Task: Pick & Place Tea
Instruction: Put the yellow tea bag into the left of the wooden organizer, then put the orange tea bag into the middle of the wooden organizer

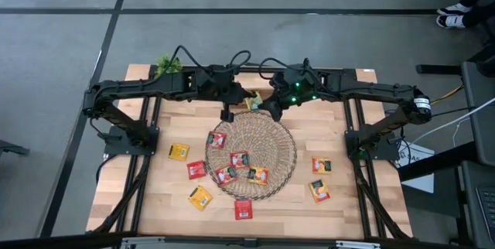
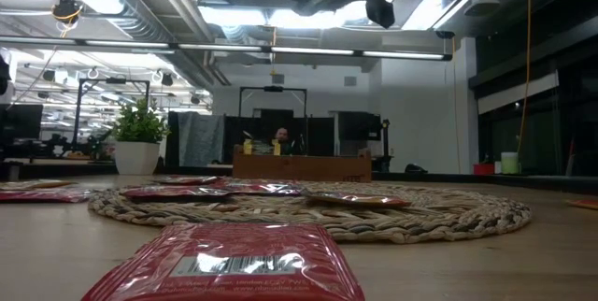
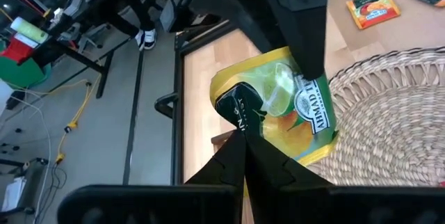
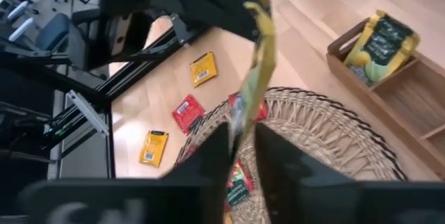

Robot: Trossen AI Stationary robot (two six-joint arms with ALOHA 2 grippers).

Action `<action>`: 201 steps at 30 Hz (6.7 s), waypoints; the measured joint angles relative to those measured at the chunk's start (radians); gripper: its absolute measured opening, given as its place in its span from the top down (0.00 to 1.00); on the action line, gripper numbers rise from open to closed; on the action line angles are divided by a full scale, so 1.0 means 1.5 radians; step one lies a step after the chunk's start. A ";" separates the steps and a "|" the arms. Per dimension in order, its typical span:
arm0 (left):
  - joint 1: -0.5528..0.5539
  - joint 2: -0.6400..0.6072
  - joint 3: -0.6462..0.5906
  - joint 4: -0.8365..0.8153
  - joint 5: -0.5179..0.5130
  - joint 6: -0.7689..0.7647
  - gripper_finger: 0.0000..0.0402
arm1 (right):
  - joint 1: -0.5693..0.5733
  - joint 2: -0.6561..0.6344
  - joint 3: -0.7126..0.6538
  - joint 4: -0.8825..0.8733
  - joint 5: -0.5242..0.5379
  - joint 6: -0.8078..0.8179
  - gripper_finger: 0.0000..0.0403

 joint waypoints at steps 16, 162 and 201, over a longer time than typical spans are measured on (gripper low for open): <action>0.028 -0.009 0.000 -0.007 0.030 -0.151 0.92 | 0.000 0.000 0.000 -0.002 -0.004 -0.019 0.98; 0.321 0.223 0.005 -0.227 0.208 -0.070 0.90 | 0.010 -0.044 0.001 0.025 -0.083 -0.172 0.84; 0.043 -0.048 0.005 -0.220 0.264 -0.430 0.56 | 0.067 -0.039 0.000 -0.173 -0.078 -0.094 0.77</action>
